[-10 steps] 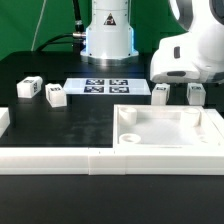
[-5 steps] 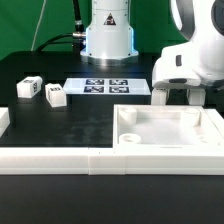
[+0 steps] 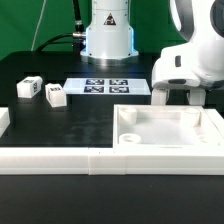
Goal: Assemble one leg
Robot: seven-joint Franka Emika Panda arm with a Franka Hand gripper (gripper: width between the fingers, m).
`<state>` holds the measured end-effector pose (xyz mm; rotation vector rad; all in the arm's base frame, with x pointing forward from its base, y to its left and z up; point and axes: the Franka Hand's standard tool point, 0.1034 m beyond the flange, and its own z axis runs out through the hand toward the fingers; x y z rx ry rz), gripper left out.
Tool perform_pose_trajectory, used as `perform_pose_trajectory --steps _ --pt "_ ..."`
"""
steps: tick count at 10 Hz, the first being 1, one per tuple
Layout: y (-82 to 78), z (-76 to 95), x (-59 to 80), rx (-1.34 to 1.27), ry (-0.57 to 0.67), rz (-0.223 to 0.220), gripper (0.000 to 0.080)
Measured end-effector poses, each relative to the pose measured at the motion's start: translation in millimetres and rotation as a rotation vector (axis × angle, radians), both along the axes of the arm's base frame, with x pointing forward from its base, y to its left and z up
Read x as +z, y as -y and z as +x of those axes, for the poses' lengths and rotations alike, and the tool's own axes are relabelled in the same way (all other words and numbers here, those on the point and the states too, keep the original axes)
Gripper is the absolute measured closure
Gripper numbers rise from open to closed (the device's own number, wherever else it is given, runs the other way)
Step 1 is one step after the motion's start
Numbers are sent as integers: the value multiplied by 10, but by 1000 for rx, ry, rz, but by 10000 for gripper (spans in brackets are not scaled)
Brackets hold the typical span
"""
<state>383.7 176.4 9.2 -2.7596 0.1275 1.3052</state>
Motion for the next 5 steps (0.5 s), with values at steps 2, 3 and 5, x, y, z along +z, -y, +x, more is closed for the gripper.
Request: perform_pose_trajectory --steps 2,3,5 --pt "0 0 0 0 0 0 514" --pt "0 0 0 0 0 0 514" --pt "0 0 0 0 0 0 514"
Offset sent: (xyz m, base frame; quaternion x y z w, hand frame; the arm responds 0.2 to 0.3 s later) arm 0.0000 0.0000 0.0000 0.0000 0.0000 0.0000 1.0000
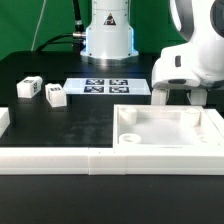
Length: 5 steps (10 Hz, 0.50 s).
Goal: Assemble one leg
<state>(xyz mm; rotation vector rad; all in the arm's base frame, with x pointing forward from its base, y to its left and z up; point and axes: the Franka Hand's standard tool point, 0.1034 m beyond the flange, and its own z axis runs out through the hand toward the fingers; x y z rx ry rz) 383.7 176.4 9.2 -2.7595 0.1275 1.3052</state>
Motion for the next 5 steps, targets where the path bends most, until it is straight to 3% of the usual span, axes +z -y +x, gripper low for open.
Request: perform_pose_trajectory --steps 2,5 --pt "7 8 48 4 -11 0 512" --pt "20 169 338 31 17 19 512"
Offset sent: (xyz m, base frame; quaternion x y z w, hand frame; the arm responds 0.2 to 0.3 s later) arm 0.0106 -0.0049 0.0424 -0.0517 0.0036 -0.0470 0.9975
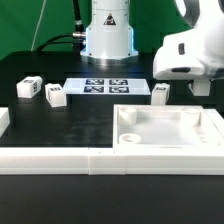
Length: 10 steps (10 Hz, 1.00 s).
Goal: Assemble one leg
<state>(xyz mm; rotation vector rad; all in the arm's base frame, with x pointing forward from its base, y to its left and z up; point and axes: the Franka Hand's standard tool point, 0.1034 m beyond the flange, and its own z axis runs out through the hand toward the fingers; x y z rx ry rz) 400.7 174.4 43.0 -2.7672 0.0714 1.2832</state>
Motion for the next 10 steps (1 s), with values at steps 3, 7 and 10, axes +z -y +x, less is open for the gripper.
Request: perform_pose_trajectory --steps 3,7,10 --pt "6 90 86 0 62 8 512" --pt "-12 199 45 -27 293 3 512" --pt "100 424 82 -15 560 9 512"
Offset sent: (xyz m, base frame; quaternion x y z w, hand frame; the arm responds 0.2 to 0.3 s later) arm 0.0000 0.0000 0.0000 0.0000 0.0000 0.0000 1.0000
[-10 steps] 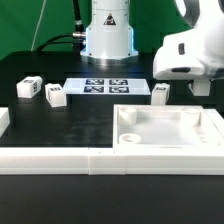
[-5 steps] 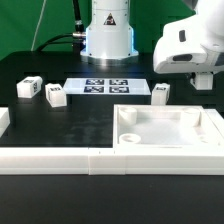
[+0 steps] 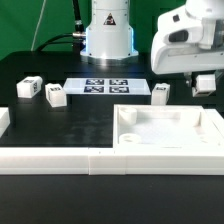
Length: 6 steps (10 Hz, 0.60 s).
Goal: Assemble one leg
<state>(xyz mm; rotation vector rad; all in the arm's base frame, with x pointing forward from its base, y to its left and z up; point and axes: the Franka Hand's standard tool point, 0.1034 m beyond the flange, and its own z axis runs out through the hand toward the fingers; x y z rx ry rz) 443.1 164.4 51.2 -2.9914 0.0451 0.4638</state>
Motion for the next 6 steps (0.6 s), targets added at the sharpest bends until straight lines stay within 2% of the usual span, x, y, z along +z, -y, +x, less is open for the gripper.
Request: perform_pose_trajectory --steps 1,2,3,4,6 --pt "56 64 141 8 85 -8 512" --pt "67 99 224 6 125 -8 512" --pt "18 224 343 -9 215 -9 512" --pt "-139 246 494 -44 330 -16 512" --pt "-245 188 499 -40 470 20 512"
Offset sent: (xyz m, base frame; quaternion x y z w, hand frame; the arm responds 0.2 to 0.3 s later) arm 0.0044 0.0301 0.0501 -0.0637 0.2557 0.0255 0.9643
